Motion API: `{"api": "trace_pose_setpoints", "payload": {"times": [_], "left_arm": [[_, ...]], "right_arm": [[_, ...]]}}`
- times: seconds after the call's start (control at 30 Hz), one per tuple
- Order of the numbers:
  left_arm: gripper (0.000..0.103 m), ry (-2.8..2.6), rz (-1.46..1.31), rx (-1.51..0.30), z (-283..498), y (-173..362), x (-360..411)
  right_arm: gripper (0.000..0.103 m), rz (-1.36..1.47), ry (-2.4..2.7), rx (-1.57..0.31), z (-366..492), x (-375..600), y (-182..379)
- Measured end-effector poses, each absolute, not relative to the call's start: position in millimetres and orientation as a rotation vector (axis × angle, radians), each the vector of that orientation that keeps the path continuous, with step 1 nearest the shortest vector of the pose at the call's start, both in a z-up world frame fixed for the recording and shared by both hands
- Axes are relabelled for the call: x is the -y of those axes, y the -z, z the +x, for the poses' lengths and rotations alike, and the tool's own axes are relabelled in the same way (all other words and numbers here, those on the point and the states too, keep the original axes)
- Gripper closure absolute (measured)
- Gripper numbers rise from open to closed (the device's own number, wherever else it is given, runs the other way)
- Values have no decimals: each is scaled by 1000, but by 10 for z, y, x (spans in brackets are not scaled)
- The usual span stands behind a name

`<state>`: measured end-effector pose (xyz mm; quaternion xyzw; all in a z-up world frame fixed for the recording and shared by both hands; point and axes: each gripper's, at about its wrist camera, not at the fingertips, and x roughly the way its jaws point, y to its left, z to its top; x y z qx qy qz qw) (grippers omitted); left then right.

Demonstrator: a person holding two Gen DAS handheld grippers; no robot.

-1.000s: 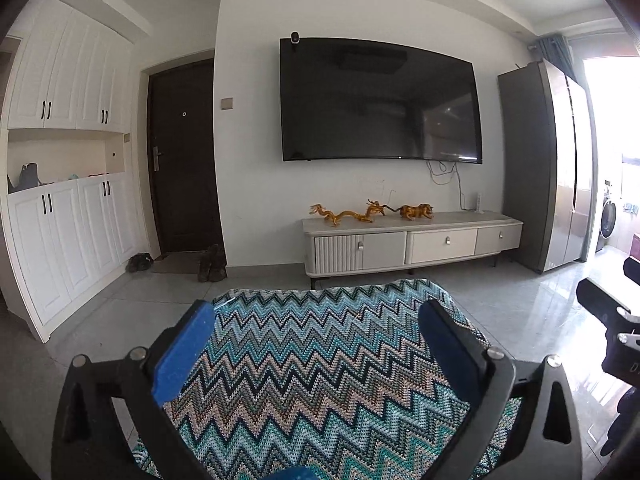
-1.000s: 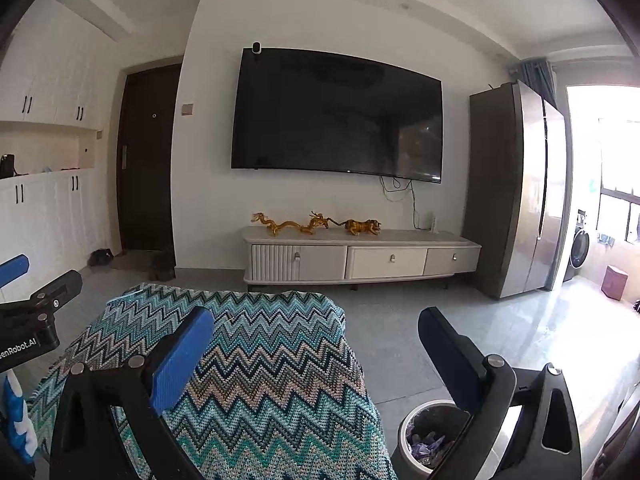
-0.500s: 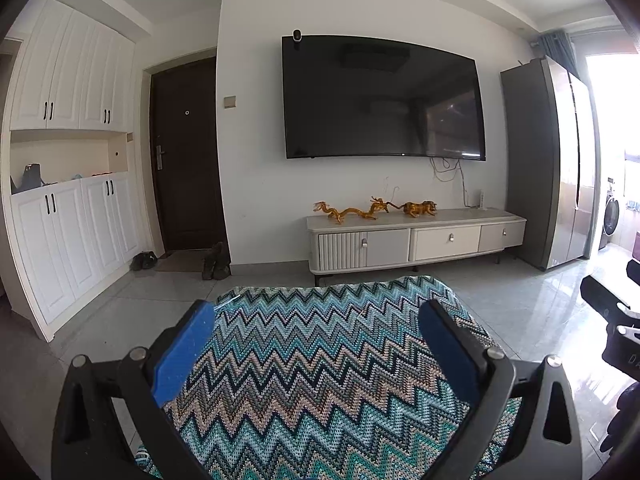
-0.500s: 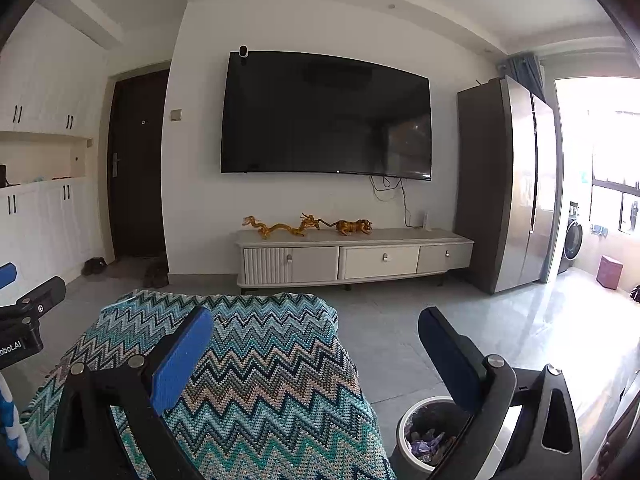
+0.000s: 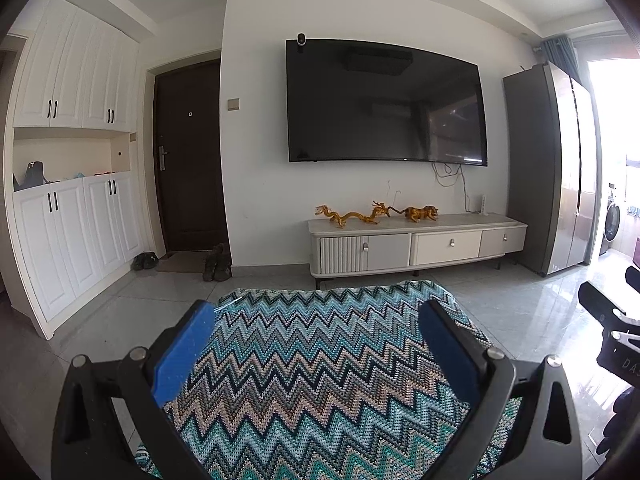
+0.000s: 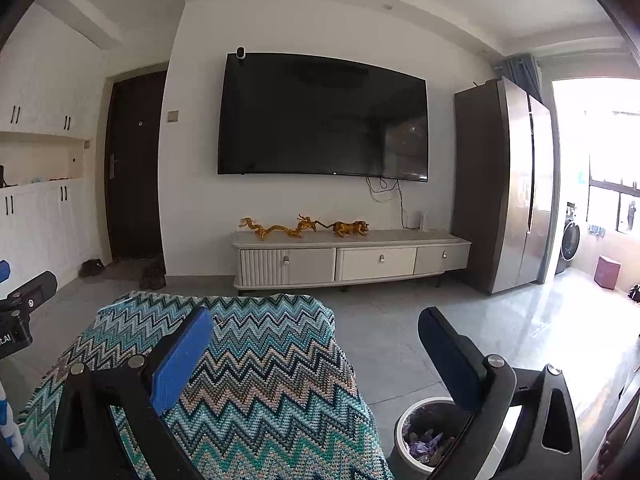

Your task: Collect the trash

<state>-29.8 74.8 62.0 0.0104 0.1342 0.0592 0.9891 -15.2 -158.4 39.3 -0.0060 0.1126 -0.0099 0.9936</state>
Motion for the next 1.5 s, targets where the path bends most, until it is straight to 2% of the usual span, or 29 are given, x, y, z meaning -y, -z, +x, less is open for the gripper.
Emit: {"api": "trace_pose_setpoints", "payload": {"times": [1.5], "left_arm": [[0, -133, 84, -287, -343, -539, -592]], "right_arm": [[0, -18, 40, -262, -115, 1620, -260]]}}
